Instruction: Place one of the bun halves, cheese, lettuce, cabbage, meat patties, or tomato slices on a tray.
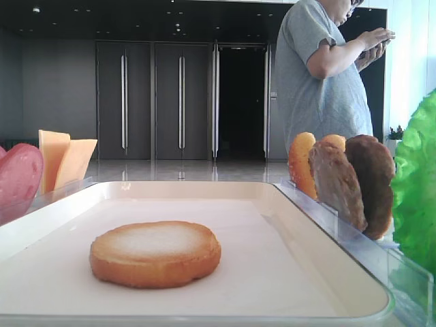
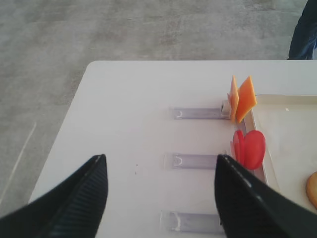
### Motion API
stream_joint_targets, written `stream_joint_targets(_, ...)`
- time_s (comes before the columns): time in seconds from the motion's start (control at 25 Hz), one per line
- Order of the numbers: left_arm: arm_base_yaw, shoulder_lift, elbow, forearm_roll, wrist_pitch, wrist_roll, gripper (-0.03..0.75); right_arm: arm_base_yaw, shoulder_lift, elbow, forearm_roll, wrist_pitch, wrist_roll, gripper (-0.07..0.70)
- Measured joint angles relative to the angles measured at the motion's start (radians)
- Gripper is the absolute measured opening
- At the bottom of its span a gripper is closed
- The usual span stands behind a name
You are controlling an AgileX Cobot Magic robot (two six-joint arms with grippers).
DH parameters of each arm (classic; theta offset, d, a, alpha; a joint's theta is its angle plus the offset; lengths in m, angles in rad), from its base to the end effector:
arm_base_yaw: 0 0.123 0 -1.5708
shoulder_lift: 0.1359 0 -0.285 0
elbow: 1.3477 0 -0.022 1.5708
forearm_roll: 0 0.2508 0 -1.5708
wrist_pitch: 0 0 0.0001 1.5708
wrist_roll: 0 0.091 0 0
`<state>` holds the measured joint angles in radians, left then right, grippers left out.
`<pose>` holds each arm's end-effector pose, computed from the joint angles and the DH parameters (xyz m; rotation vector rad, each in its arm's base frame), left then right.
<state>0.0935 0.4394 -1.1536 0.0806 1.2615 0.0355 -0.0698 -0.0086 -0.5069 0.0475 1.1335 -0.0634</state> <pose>0.0002 0.0070 0.4332 -0.0824 2.0312 0.1747 -0.0099 0.0046 0.2734 0.0020 2.1007 -0.0229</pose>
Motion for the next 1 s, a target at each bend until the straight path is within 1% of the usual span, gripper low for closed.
stream_joint_targets(0.28, 0.0, -0.176, 0.176, -0.032, 0.0, 0.001, 0.515, 0.0, 0.0, 0.0, 0.0, 0.0, 0.0, 0.465)
stream_joint_targets(0.52, 0.0, -0.324, 0.298, -0.045, 0.0, 0.002, 0.515, 0.0, 0.0, 0.0, 0.0, 0.0, 0.0, 0.465)
stream_joint_targets(0.8, 0.0, -0.444, 0.39, -0.065, 0.0, 0.003, 0.515, 0.0, 0.0, 0.0, 0.0, 0.0, 0.0, 0.465)
stream_joint_targets(1.0, 0.0, -0.463, 0.444, -0.073, -0.003, 0.003, 0.515, 0.0, 0.0, 0.0, 0.0, 0.0, 0.0, 0.465)
